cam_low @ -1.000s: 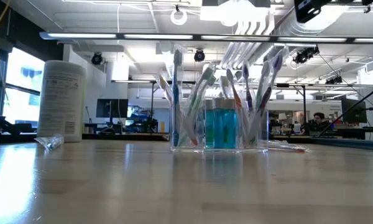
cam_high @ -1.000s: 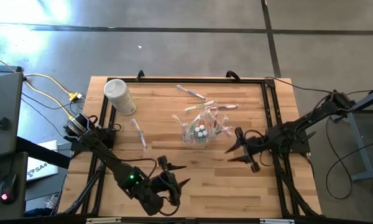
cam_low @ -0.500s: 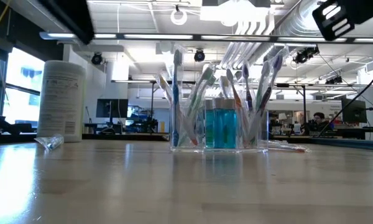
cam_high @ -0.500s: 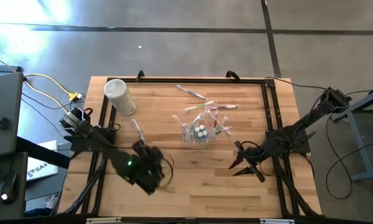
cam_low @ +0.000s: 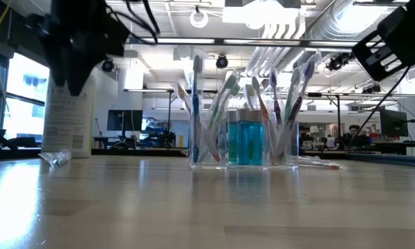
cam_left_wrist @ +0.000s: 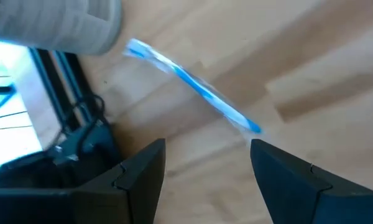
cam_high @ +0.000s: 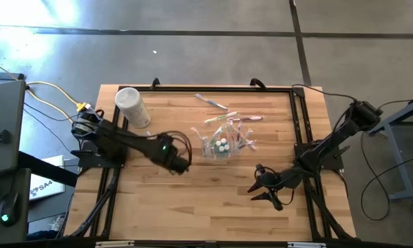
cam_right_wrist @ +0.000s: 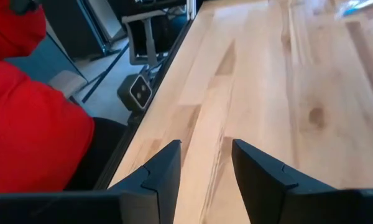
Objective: Pick & Place toothbrushing station
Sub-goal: Put the blue toothbrush into the transparent organizer
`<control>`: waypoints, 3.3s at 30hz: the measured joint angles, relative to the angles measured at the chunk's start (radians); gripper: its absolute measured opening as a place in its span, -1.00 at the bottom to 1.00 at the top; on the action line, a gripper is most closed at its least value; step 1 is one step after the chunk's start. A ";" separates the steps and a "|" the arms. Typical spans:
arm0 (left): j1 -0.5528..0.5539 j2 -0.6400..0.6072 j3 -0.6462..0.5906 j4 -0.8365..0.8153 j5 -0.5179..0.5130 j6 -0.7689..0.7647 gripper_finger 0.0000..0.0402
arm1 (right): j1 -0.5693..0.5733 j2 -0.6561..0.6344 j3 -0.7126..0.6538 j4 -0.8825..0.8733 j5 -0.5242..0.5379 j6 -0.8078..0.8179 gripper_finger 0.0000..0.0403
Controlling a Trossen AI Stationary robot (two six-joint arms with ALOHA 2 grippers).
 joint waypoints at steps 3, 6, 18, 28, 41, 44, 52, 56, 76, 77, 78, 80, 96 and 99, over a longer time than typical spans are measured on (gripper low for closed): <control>0.077 0.000 -0.051 0.023 -0.003 0.029 0.13 | 0.012 0.047 0.000 0.032 -0.002 0.016 -0.32; 0.141 0.000 -0.103 0.061 -0.017 0.060 0.13 | 0.019 0.078 0.000 0.046 -0.003 0.021 -0.32; 0.247 -0.020 -0.334 0.450 0.098 0.119 0.13 | 0.020 0.090 0.000 0.075 0.000 0.007 -0.32; 0.272 -0.065 -0.428 0.475 0.081 0.026 0.13 | 0.020 0.090 0.000 0.089 0.000 -0.016 -0.32; 0.272 -0.076 -0.505 0.672 0.149 0.019 0.13 | 0.020 0.090 0.000 0.089 0.000 -0.016 -0.32; 0.270 -0.076 -0.510 0.672 0.155 0.020 0.13 | 0.020 0.090 0.000 0.087 0.000 -0.016 -0.32; 0.225 -0.073 -0.511 0.673 0.109 0.016 0.13 | 0.020 0.090 0.000 0.087 0.000 -0.017 -0.32; 0.225 -0.073 -0.512 0.673 0.108 -0.004 0.13 | 0.020 0.090 0.000 0.087 0.000 -0.017 -0.32; 0.225 -0.071 -0.513 0.740 0.103 0.184 -0.92 | 0.020 0.090 0.000 0.086 0.000 -0.017 -0.32; 0.225 -0.071 -0.513 0.742 0.099 0.200 -0.91 | 0.020 0.090 0.000 0.086 0.000 -0.017 -0.32; 0.225 -0.071 -0.513 0.743 0.096 0.218 -0.89 | 0.020 0.090 0.000 0.086 0.000 -0.017 -0.32; 0.224 -0.071 -0.513 0.744 0.093 0.246 -0.89 | 0.020 0.090 0.000 0.086 0.000 -0.017 -0.32; 0.022 -0.068 -0.345 0.586 -0.144 0.197 -0.96 | 0.020 0.090 0.000 0.079 0.000 -0.017 -0.32; -0.027 -0.068 -0.254 0.491 -0.225 0.172 -0.96 | 0.020 0.090 0.000 0.079 0.000 -0.017 -0.32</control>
